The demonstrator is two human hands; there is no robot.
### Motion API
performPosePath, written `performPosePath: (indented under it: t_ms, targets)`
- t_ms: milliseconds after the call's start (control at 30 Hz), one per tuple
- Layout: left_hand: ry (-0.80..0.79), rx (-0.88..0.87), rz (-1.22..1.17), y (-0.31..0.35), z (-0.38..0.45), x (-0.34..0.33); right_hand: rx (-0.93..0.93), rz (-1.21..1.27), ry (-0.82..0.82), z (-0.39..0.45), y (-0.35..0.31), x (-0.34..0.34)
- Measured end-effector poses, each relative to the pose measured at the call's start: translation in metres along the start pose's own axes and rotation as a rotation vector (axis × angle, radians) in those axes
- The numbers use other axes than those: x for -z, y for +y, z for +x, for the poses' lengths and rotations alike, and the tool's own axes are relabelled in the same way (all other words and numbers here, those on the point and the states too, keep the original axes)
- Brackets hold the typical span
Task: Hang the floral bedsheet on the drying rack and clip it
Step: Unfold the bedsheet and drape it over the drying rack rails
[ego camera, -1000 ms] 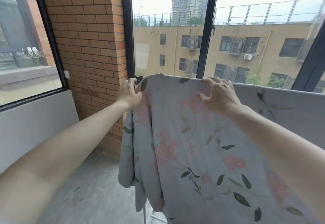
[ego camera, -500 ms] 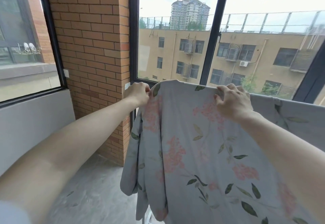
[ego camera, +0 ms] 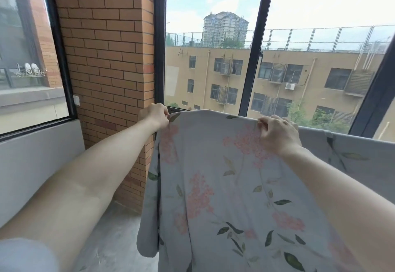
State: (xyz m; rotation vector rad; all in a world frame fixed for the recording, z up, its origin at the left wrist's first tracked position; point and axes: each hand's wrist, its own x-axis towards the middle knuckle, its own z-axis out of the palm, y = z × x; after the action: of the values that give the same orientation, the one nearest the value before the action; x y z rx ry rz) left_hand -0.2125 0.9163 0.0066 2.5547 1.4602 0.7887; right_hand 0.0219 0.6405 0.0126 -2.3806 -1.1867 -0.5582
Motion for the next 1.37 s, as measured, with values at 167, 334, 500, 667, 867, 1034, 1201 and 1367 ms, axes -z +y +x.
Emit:
performPosePath:
  t_ms: [167, 334, 500, 667, 867, 1034, 1201, 1367]
  targets:
    - [-0.057, -0.027, -0.137, 0.031, -0.004, -0.001, -0.009, -0.001, 0.022, 0.001, 0.012, -0.001]
    - [-0.072, -0.377, -0.336, 0.094, -0.035, 0.001, -0.016, 0.014, 0.041, 0.002, 0.012, -0.006]
    - [-0.010, -0.512, 0.002, 0.110, -0.051, -0.022, 0.010, 0.015, 0.011, -0.007, 0.013, -0.003]
    - [-0.051, -0.574, -0.006, 0.107, -0.036, -0.028, -0.042, -0.027, 0.013, -0.019, 0.050, 0.006]
    - [-0.073, -0.569, 0.042, 0.092, -0.032, -0.022, -0.093, -0.050, 0.020, -0.022, 0.071, 0.016]
    - [-0.104, -0.546, 0.031, 0.088, -0.035, -0.018, -0.200, -0.063, 0.073, -0.040, 0.101, 0.023]
    - [-0.104, -0.503, 0.011, 0.088, -0.038, -0.016, -0.254, -0.038, 0.154, -0.059, 0.131, 0.033]
    - [-0.069, -0.524, -0.031, 0.118, -0.050, -0.015, -0.252, -0.023, 0.129, -0.082, 0.153, 0.051]
